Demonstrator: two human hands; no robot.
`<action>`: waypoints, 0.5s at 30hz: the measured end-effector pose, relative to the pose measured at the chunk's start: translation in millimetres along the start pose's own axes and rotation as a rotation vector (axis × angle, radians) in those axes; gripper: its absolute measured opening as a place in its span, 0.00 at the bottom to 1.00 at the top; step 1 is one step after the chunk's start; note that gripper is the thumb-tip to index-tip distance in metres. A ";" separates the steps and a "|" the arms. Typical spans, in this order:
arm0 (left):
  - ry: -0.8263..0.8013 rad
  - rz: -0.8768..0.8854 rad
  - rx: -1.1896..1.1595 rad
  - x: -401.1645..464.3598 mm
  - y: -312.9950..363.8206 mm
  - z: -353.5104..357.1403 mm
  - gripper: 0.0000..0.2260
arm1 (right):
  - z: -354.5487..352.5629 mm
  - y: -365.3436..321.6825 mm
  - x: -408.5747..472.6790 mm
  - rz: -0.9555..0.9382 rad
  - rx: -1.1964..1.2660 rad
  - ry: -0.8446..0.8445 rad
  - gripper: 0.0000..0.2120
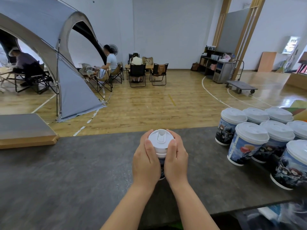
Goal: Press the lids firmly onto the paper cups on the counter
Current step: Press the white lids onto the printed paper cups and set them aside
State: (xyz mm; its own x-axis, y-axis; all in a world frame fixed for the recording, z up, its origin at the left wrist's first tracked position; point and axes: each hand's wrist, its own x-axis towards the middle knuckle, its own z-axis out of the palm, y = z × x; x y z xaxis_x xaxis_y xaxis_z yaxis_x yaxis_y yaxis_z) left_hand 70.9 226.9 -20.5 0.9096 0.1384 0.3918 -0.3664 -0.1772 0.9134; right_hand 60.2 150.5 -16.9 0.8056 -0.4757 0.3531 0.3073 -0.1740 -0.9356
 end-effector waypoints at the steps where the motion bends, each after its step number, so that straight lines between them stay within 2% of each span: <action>1: 0.010 0.005 0.006 -0.4 -0.9 0.5 0.23 | 0.2 1.0 1.0 0.001 0.003 -0.006 0.18; 10: 0.054 0.029 -0.053 -2.8 -8.3 0.9 0.23 | -3.3 9.1 8.2 0.011 0.035 -0.102 0.19; 15: 0.067 -0.007 -0.172 -2.2 -13.6 5.6 0.18 | -3.6 15.2 12.3 0.006 0.118 -0.151 0.18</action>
State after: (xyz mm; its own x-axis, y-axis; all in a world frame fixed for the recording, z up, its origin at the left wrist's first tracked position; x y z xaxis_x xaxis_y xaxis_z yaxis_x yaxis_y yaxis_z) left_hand 75.0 223.6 -34.4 0.8991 0.2052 0.3868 -0.3938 -0.0074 0.9192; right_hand 73.0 139.0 -26.8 0.8720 -0.3397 0.3524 0.3520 -0.0652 -0.9337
